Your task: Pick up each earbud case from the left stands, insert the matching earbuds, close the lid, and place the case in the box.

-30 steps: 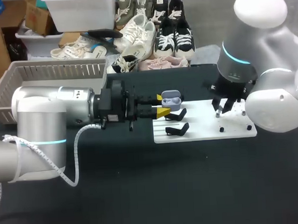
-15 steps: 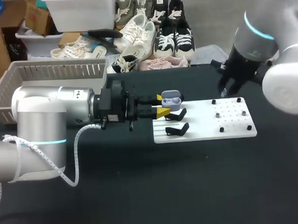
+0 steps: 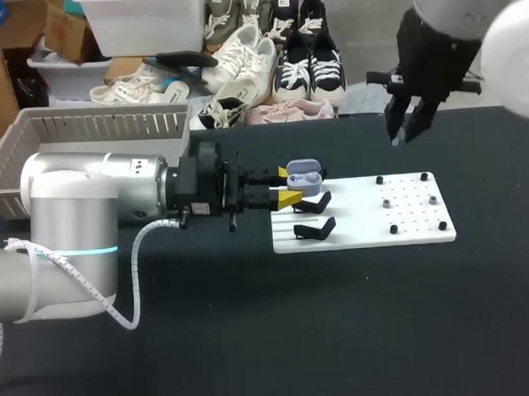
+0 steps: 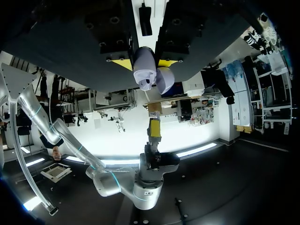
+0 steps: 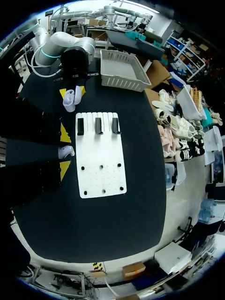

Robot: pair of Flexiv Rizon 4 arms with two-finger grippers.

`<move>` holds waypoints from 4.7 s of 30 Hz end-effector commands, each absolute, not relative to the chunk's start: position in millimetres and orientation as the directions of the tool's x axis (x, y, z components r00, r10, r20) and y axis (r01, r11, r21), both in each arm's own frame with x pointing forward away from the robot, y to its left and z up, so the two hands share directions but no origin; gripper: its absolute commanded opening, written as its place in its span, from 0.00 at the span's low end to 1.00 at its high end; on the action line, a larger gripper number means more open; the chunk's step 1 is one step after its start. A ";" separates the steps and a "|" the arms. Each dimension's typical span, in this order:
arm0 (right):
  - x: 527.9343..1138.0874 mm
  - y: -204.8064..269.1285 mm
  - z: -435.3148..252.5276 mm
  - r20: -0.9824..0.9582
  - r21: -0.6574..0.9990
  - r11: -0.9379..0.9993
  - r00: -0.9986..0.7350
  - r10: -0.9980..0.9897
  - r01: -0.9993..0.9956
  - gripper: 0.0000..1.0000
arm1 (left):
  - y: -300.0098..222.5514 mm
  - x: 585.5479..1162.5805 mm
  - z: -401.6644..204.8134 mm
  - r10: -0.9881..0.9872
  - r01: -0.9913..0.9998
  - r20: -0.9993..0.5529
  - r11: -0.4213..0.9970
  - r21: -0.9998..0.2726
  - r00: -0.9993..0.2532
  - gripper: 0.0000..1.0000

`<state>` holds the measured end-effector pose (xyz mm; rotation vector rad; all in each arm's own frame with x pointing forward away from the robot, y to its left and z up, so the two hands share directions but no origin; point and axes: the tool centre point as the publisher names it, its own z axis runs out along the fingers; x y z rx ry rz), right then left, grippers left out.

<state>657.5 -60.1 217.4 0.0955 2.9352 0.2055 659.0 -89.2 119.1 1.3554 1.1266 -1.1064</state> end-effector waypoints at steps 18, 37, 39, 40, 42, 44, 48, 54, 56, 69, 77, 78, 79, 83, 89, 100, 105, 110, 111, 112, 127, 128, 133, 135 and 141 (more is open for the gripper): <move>655.5 -45.9 245.5 -0.187 0.130 0.991 -0.982 0.010 -0.015 0.00 | -90.0 658.5 118.6 0.060 0.989 -0.988 -0.048 0.142 0.145 0.00; 624.5 64.6 244.7 -0.256 0.207 0.881 -0.893 -0.370 -0.425 0.00 | -90.0 658.5 118.6 0.060 0.989 -0.988 -0.048 0.142 0.145 0.00; 622.9 68.8 240.9 -0.257 0.197 0.877 -0.886 -0.385 -0.438 0.00 | -90.0 658.5 118.6 0.060 0.989 -0.988 -0.048 0.142 0.145 0.00; 622.4 70.6 239.1 -0.257 0.199 0.872 -0.882 -0.394 -0.447 0.00 | -90.0 658.5 118.6 0.060 0.989 -0.988 -0.048 0.142 0.145 0.00; 621.7 75.1 234.0 -0.261 0.172 0.865 -0.869 -0.421 -0.471 0.00 | -90.0 658.5 118.6 0.060 0.989 -0.988 -0.048 0.142 0.145 0.00; 621.8 77.7 227.6 -0.249 0.136 0.868 -0.865 -0.436 -0.477 0.00 | -90.0 658.5 118.6 0.060 0.989 -0.988 -0.048 0.142 0.145 0.00; 623.7 75.3 224.7 -0.241 0.136 0.876 -0.873 -0.424 -0.463 0.00 | -90.0 658.5 118.6 0.060 0.989 -0.988 -0.048 0.142 0.145 0.00; 623.7 75.3 224.7 -0.241 0.136 0.876 -0.873 -0.424 -0.463 0.00 | -90.0 658.5 118.6 0.060 0.989 -0.988 -0.048 0.142 0.145 0.00; 623.7 75.3 224.7 -0.241 0.136 0.876 -0.873 -0.424 -0.463 0.00 | -90.0 658.5 118.6 0.060 0.989 -0.988 -0.048 0.142 0.145 0.00; 632.1 81.5 208.9 -0.291 0.213 0.843 -0.856 -0.428 -0.494 0.00 | -90.0 658.5 118.6 0.060 0.989 -0.988 -0.048 0.142 0.145 0.00; 633.7 79.7 200.8 -0.293 0.220 0.818 -0.835 -0.465 -0.532 0.00 | -90.0 658.5 118.6 0.060 0.989 -0.988 -0.048 0.142 0.145 0.00; 633.7 79.5 200.4 -0.291 0.215 0.817 -0.833 -0.470 -0.535 0.00 | -90.0 658.5 118.6 0.060 0.989 -0.988 -0.048 0.142 0.145 0.00; 633.7 79.5 200.0 -0.291 0.209 0.816 -0.831 -0.474 -0.538 0.00 | -90.0 658.5 118.6 0.060 0.989 -0.988 -0.048 0.142 0.145 0.00; 632.9 80.7 197.1 -0.288 0.169 0.824 -0.827 -0.484 -0.541 0.00 | -90.0 658.5 118.6 0.060 0.989 -0.988 -0.048 0.142 0.145 0.00; 631.4 80.6 189.8 -0.284 0.135 0.834 -0.828 -0.484 -0.534 0.00 | -90.0 658.5 118.6 0.060 0.989 -0.988 -0.048 0.142 0.145 0.00; 636.6 76.4 177.4 -0.303 0.107 0.861 -0.841 -0.449 -0.498 0.00 | -90.0 658.5 118.6 0.060 0.989 -0.988 -0.048 0.142 0.145 0.00; 637.8 76.1 175.2 -0.303 0.110 0.863 -0.844 -0.443 -0.493 0.00 | -90.0 658.5 118.6 0.060 0.989 -0.988 -0.048 0.142 0.145 0.00; 638.2 76.4 173.6 -0.305 0.115 0.864 -0.845 -0.439 -0.490 0.00 | -90.0 658.5 118.6 0.060 0.989 -0.988 -0.048 0.142 0.145 0.00; 638.9 76.5 173.1 -0.308 0.116 0.864 -0.845 -0.437 -0.490 0.00 | -90.0 658.5 118.6 0.060 0.989 -0.988 -0.048 0.142 0.145 0.00; 639.3 76.6 172.9 -0.309 0.116 0.864 -0.845 -0.437 -0.489 0.00 | -90.0 658.5 118.6 0.060 0.989 -0.988 -0.048 0.142 0.145 0.00; 644.9 75.7 169.2 -0.317 0.117 0.869 -0.848 -0.426 -0.480 0.00 | -90.0 658.5 118.6 0.060 0.989 -0.988 -0.048 0.142 0.145 0.00; 645.0 76.0 169.0 -0.317 0.117 0.869 -0.848 -0.426 -0.480 0.00 | -90.0 658.5 118.6 0.060 0.989 -0.988 -0.048 0.142 0.145 0.00; 644.9 77.9 168.6 -0.322 0.124 0.868 -0.847 -0.424 -0.481 0.00 | -90.0 658.5 118.6 0.060 0.989 -0.988 -0.048 0.142 0.145 0.00; 644.9 78.2 168.6 -0.325 0.126 0.867 -0.846 -0.423 -0.482 0.00 | -90.0 658.5 118.6 0.060 0.989 -0.988 -0.048 0.142 0.145 0.00; 646.0 79.3 165.2 -0.326 0.130 0.869 -0.848 -0.418 -0.478 0.00 | -90.0 658.5 118.6 0.060 0.989 -0.988 -0.048 0.142 0.145 0.00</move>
